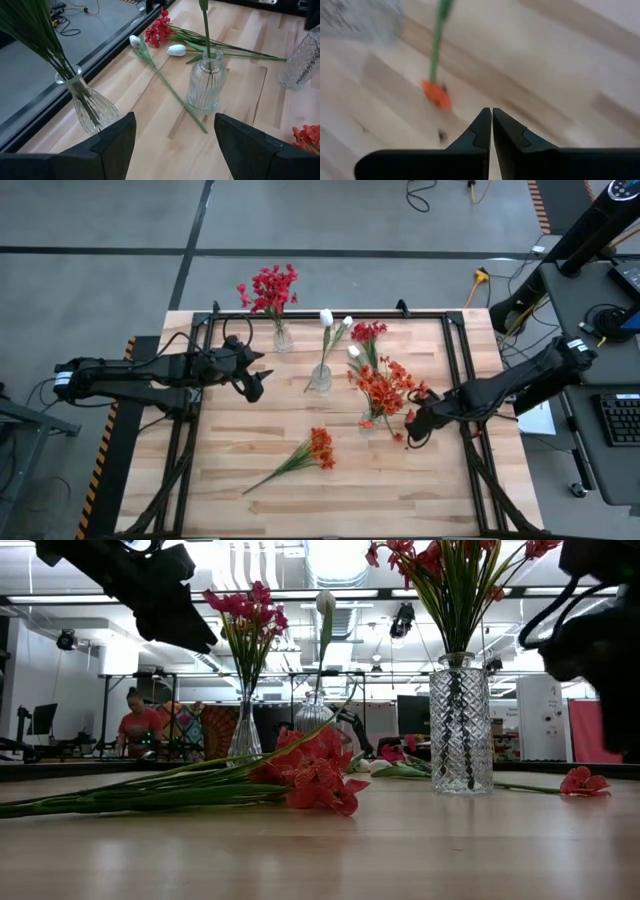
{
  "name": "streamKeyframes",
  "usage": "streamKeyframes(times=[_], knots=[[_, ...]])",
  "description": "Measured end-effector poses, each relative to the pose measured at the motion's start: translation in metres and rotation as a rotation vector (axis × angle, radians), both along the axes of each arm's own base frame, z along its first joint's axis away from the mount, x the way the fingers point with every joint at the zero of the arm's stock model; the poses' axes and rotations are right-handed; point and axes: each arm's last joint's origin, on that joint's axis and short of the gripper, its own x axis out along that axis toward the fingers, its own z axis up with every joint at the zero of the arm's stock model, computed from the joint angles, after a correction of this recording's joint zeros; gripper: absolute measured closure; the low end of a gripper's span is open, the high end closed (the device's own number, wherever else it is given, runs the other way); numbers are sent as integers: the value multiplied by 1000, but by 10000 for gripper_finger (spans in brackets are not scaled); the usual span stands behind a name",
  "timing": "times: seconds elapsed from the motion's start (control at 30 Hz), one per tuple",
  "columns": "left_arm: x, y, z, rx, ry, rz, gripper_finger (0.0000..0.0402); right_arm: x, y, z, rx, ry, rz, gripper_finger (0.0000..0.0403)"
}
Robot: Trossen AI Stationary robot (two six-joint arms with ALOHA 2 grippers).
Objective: Sort flowers into vase by color
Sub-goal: Put the right white tulip flower into the center transparent glass vase
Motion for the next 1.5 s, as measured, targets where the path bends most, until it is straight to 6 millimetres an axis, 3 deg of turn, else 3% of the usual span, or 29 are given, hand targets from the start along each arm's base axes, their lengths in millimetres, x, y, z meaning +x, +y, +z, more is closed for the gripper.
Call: streamKeyframes(times=[0.2,0.57,0.97,1.13,1.5], knots=[[0,0,0,0,-1,0,150,5,1,-10,-137,-146,59,393],[0,0,0,1,-1,1,150,0,14,-18,-459,-212,189,393],[0,0,0,0,-2,1,150,22,33,-42,-533,-243,291,388],[0,0,0,1,-1,1,150,26,35,-52,-555,-223,274,357],[0,0,0,0,-1,1,150,32,40,-60,-637,-265,277,249]])
